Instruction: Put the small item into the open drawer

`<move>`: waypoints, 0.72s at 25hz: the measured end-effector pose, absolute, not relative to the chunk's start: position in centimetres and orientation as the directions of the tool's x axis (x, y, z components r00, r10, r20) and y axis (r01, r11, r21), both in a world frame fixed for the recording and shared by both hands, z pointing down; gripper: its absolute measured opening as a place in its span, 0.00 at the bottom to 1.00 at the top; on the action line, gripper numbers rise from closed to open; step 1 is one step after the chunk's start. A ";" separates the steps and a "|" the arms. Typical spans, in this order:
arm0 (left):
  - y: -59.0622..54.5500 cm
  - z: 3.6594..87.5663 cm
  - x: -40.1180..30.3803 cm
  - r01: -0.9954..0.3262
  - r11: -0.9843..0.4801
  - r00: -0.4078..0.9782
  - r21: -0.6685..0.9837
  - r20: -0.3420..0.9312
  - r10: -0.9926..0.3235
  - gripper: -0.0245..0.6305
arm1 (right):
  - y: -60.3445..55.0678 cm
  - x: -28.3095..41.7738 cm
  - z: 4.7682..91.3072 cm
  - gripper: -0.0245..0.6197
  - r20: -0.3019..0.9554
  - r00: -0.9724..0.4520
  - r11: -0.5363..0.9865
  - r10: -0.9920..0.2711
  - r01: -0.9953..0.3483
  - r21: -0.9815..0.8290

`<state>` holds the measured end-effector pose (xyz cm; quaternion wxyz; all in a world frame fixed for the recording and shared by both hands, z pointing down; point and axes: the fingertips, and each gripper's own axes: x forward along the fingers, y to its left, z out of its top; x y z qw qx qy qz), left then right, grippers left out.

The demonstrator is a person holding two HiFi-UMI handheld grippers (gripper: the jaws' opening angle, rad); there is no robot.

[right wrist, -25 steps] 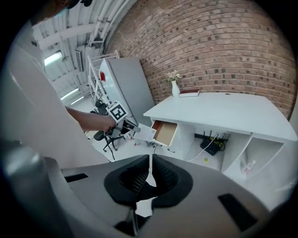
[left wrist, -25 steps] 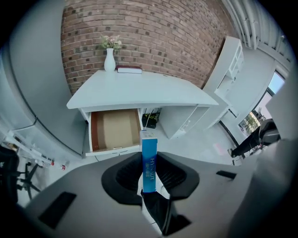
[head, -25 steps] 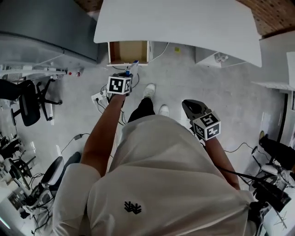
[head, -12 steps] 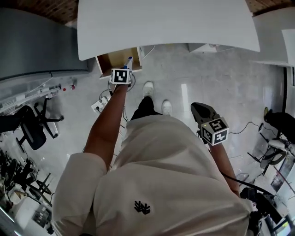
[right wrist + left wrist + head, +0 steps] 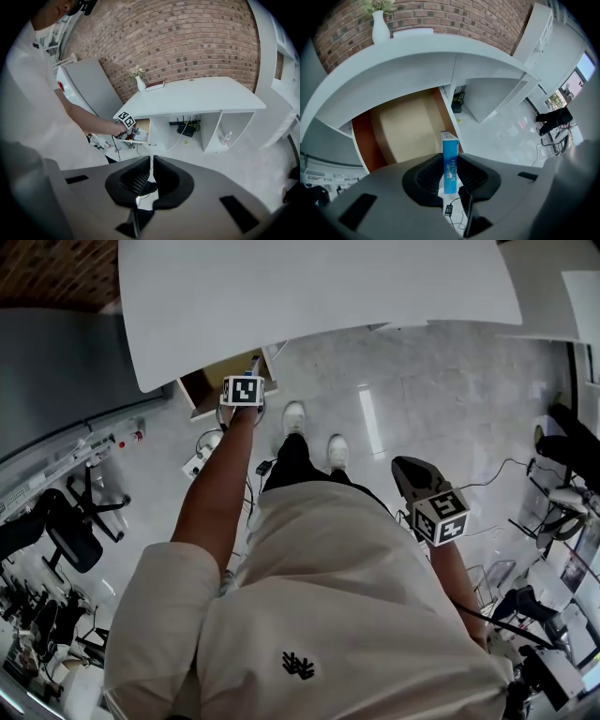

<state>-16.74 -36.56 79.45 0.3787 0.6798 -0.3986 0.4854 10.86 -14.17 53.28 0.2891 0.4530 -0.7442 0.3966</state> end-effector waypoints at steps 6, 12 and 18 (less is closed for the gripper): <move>-37.7 83.2 -15.2 -0.901 -0.410 0.205 0.139 0.971 -0.123 0.19 | -14.3 11.2 55.2 0.11 0.816 -0.399 0.209 -0.418 -0.917 -0.341; -39.1 84.8 -14.9 -0.898 -0.419 0.195 0.131 0.974 -0.113 0.19 | -14.3 10.8 55.3 0.11 0.828 -0.380 0.166 -0.412 -0.925 -0.342; -40.3 85.2 -15.0 -0.887 -0.453 0.174 0.094 0.975 -0.138 0.19 | -14.4 10.9 55.6 0.11 0.835 -0.369 0.152 -0.407 -0.929 -0.337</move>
